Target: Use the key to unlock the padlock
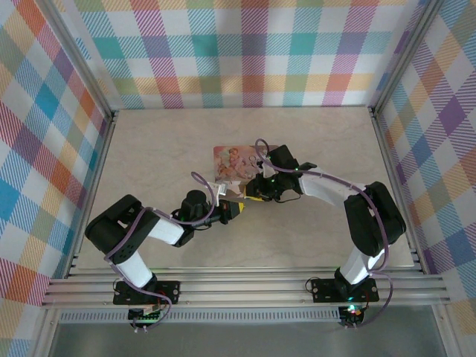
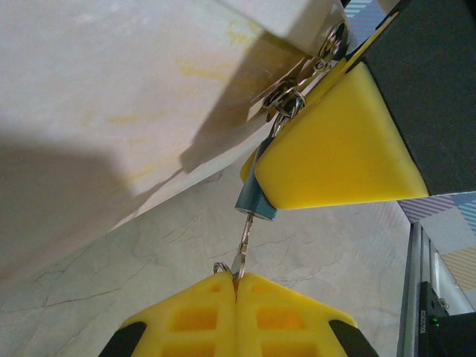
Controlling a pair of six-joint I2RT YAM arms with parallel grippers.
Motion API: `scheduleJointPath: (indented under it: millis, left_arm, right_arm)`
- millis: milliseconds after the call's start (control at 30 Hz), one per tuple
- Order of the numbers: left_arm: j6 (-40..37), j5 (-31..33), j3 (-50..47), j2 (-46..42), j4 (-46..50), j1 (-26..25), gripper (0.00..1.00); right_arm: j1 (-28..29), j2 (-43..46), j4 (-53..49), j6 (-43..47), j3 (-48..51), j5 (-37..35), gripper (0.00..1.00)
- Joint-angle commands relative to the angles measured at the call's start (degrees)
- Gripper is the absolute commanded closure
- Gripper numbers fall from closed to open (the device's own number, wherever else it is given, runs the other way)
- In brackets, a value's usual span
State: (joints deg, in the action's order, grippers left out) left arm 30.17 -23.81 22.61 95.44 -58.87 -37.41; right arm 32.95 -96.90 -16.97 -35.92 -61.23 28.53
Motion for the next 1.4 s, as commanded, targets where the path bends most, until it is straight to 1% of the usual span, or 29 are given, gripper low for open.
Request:
scheduleJointPath:
  millis: [0,167,300,400,467,567,700,767,833,900,967,1067,1133,1233,1367]
  left_arm:
    - [-1.8,-2.5,3.3,-3.8,-6.2,-0.2,1.00]
    - [-2.4,-2.6,4.1,-6.1,-2.5,-0.2,1.00]
    - [-6.6,2.1,3.5,-9.8,2.8,-1.7,1.00]
    - [-12.7,7.7,4.1,-12.8,8.4,-5.1,1.00]
    - [-15.4,10.7,4.5,-13.6,10.5,-7.0,1.00]
    - [-15.9,12.6,4.3,-13.7,9.4,-7.8,1.00]
    - [-17.2,13.7,5.0,-13.8,10.7,-8.7,1.00]
    - [-15.6,12.9,5.1,-13.5,9.8,-8.4,1.00]
    - [-10.9,8.3,5.5,-11.9,6.9,-6.8,1.00]
    - [-3.4,2.6,5.6,-9.1,0.7,-3.8,1.00]
    - [2.5,-0.4,4.8,-6.4,-5.5,-1.4,1.00]
    - [8.1,-4.9,4.6,-2.7,-12.3,1.7,1.00]
    - [8.9,-7.2,5.4,-1.2,-13.1,2.5,1.00]
    - [8.8,-9.1,6.5,0.3,-13.5,2.2,1.00]
    - [6.2,-8.6,7.7,0.5,-12.1,0.5,1.00]
  right_arm:
    - [1.7,-0.5,-3.9,1.6,-0.3,6.9,1.00]
    - [1.7,-0.2,-1.8,3.4,0.8,6.9,1.00]
    - [1.7,-1.0,-4.1,1.5,-0.2,5.5,1.00]
    - [1.7,-1.1,-4.9,-0.3,-0.8,5.1,1.00]
    - [1.7,-1.1,-5.6,-0.8,-1.3,4.7,1.00]
    - [1.7,-1.1,-6.0,-2.1,-1.6,4.3,1.00]
    - [1.7,-1.1,-4.4,-4.8,-0.6,4.8,1.00]
    - [1.9,-1.1,-3.2,-5.6,0.0,4.8,1.00]
    - [2.0,-1.1,-1.9,-5.4,0.7,4.9,1.00]
    - [2.2,-0.7,0.6,-4.9,2.1,5.7,1.00]
    - [2.2,-0.2,3.9,-4.6,3.9,6.9,1.00]
    - [2.2,0.3,4.3,-2.8,5.0,7.1,1.00]
    - [2.2,0.3,3.2,-2.1,4.8,6.8,1.00]
    - [2.2,0.1,3.2,-2.3,4.7,7.3,1.00]
    - [2.2,-0.1,4.1,-3.0,4.1,9.1,1.00]
